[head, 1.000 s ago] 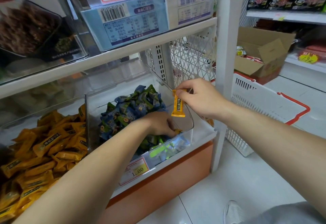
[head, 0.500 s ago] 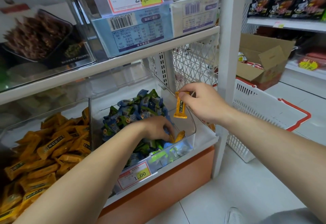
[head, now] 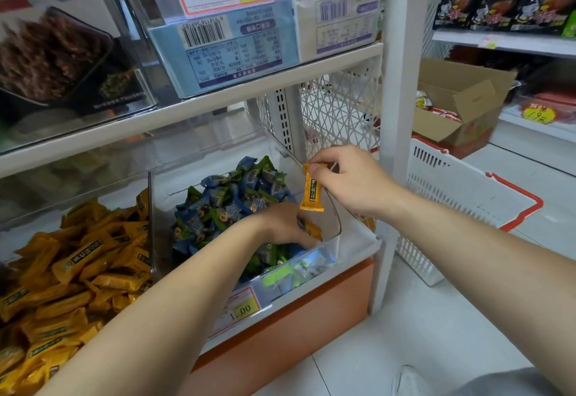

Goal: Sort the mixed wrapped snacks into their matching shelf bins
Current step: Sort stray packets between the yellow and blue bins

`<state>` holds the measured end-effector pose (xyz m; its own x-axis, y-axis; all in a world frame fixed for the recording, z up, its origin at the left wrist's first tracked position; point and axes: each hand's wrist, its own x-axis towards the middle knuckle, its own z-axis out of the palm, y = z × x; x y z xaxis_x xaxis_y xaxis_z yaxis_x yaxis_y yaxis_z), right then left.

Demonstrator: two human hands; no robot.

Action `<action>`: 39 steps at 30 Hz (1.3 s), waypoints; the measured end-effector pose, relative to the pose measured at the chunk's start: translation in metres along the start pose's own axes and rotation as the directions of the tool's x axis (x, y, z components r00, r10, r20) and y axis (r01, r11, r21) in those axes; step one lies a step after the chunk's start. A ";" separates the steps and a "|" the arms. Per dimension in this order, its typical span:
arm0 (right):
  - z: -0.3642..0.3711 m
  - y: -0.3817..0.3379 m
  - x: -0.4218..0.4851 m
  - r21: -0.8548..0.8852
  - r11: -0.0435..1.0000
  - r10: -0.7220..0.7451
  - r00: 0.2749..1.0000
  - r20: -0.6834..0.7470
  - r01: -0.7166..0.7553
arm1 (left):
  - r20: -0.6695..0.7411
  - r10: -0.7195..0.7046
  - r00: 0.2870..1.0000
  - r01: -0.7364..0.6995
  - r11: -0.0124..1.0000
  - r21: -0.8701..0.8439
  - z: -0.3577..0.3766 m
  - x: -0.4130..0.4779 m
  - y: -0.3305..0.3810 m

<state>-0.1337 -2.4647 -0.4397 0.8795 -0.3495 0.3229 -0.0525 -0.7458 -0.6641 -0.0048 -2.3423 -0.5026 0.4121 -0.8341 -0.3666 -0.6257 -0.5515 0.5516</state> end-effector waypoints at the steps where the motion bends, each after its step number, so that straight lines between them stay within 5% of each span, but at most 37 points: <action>1: 0.000 0.000 0.000 -0.003 1.000 0.001 1.000 -0.002 -0.001 | 0.006 -0.003 1.000 0.003 0.999 0.042 0.000 0.001 0.001; 4: 0.000 0.000 0.001 -0.012 1.000 -0.002 1.000 -0.009 0.002 | -0.027 -0.001 1.000 0.002 1.000 0.031 0.002 -0.001 0.002; 8: -0.001 -0.004 -0.001 0.019 1.000 -0.020 0.999 -0.032 0.020 | -0.207 -0.012 0.978 -0.031 0.978 -0.206 -0.008 -0.013 -0.002; 17: -0.001 -0.021 -0.001 0.168 0.986 0.043 0.991 -0.124 -0.021 | -0.630 -0.027 0.776 -0.409 0.738 -0.536 -0.042 -0.066 0.005; 22: 0.014 -0.041 0.002 0.445 0.892 0.105 0.993 -0.043 -0.076 | -0.611 -0.055 0.790 -0.438 0.648 -0.623 -0.041 -0.093 0.013; 30: 0.063 -0.094 0.003 0.653 0.748 0.142 0.990 0.019 -0.120 | -0.572 -0.205 0.794 -0.386 0.558 -0.735 -0.049 -0.153 -0.003; 35: 0.091 -0.136 -0.004 0.780 0.600 0.112 0.984 0.137 -0.177 | -0.614 -0.166 0.772 -0.362 0.678 -0.639 -0.047 -0.198 -0.025; 39: 0.108 -0.159 -0.008 0.827 0.496 0.024 0.956 0.292 -0.265 | -0.733 -0.210 0.648 -0.288 0.823 -0.490 -0.050 -0.231 -0.044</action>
<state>-0.0813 -2.2819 -0.4093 0.9777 -0.1868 0.0958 0.1319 0.1913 -0.9726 -0.0394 -2.1249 -0.4051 0.8833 -0.4259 0.1957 -0.3087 -0.2143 0.9267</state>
